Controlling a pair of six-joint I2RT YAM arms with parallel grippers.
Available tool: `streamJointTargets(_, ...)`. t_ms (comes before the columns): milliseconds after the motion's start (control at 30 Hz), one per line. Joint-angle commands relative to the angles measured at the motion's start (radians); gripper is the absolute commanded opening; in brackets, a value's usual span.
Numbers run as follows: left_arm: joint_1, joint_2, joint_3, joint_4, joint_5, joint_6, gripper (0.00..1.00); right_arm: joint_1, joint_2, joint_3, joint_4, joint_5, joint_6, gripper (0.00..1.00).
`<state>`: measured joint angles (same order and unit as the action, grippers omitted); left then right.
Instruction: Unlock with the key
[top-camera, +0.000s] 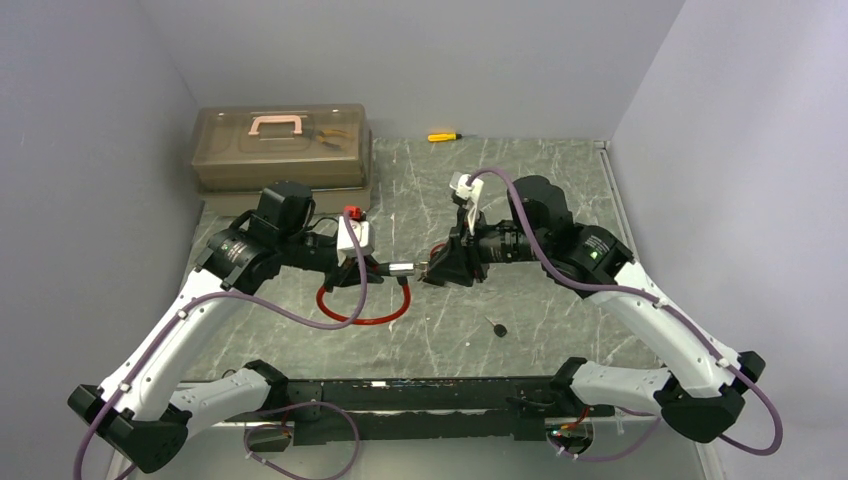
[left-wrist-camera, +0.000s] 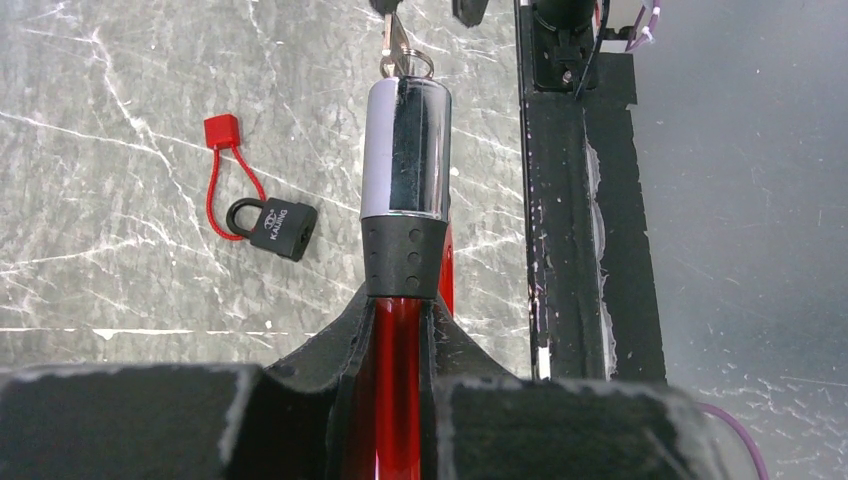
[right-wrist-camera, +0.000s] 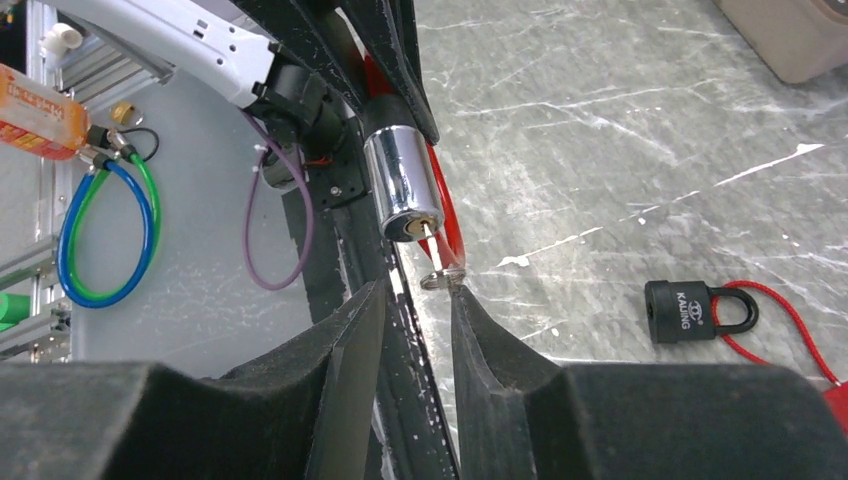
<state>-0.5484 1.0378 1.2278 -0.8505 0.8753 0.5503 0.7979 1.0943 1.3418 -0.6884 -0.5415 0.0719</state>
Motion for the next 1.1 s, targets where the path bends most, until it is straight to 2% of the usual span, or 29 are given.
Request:
streamJointTargets(0, 0.001, -0.020, 0.053, 0.011, 0.063, 0.045, 0.00, -0.005, 0.021, 0.022, 0.069, -0.058, 0.011, 0.33)
streamJointTargets(300, -0.002, -0.018, 0.062, -0.003, 0.071, 0.080, 0.00, -0.005, 0.048, 0.003, 0.109, -0.092, 0.028, 0.24)
streamJointTargets(500, -0.007, -0.022, 0.073, 0.001, 0.060, 0.099, 0.00, -0.007, 0.051, -0.023, 0.131, -0.114, 0.054, 0.05)
streamJointTargets(600, -0.007, -0.016, 0.088, -0.003, 0.050, 0.113, 0.00, -0.007, 0.053, -0.043, 0.146, -0.133, 0.071, 0.00)
streamJointTargets(800, -0.024, -0.013, 0.124, -0.012, -0.012, 0.188, 0.00, -0.035, 0.050, -0.107, 0.244, -0.200, 0.179, 0.00)
streamJointTargets(933, -0.053, -0.021, 0.133, -0.011, -0.087, 0.259, 0.00, -0.112, 0.057, -0.170, 0.361, -0.269, 0.342, 0.00)
streamJointTargets(1067, -0.116, -0.076, 0.072, 0.076, -0.204, 0.336, 0.00, -0.184, 0.059, -0.222, 0.487, -0.341, 0.504, 0.00)
